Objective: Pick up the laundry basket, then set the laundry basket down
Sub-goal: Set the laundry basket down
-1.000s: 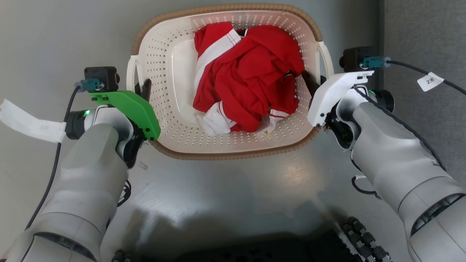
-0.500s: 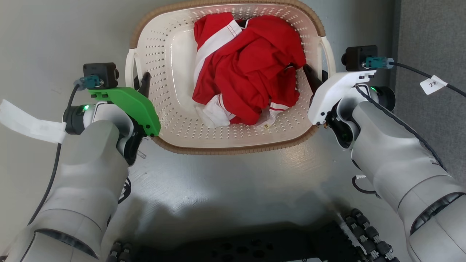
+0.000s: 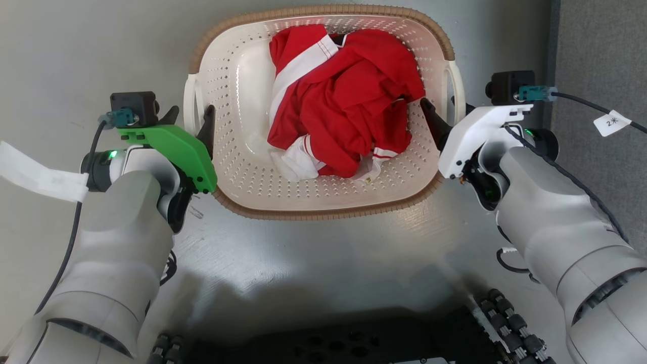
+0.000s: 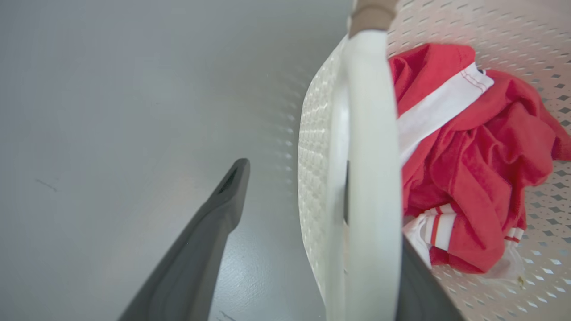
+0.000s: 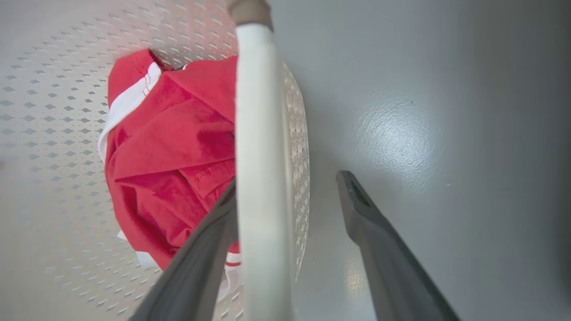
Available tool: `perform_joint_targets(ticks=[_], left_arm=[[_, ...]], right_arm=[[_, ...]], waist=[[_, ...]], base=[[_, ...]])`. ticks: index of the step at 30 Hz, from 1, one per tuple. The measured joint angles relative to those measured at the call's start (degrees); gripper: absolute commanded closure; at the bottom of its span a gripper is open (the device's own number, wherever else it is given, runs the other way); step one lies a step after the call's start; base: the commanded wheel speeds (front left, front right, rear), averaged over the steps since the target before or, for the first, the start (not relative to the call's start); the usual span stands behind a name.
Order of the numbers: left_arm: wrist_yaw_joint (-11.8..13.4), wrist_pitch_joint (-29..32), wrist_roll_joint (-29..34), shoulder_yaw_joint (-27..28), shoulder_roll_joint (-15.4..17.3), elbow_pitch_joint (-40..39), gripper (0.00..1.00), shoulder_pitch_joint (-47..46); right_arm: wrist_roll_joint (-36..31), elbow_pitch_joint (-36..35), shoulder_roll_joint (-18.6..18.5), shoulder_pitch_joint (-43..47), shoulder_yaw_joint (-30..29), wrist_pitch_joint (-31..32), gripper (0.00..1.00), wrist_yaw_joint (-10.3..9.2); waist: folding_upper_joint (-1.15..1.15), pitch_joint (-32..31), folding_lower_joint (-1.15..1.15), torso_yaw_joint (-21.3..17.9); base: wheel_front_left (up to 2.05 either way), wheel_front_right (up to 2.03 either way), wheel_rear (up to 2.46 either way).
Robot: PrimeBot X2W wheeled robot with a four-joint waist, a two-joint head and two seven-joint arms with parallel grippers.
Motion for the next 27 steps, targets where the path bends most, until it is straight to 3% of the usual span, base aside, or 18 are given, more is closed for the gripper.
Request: perform_joint_targets(ticks=[14,27], left_arm=[[0.0,-0.6,0.3,-1.0,0.0,0.3,0.00,0.7],[0.0,-1.7,-0.2,-1.5,0.0,-1.2,0.00,7.2]], right_arm=[[0.0,0.4,0.3,0.2,0.7,-1.3,0.00,0.00],[0.8,0.4,0.4,5.5,0.8,-2.9,0.00,0.00]], waist=[[0.00,-3.4,0.00,-0.1],[0.00,-11.9,0.00,-0.8]], base=[[0.00,0.00,0.00],[0.00,0.00,0.00]])
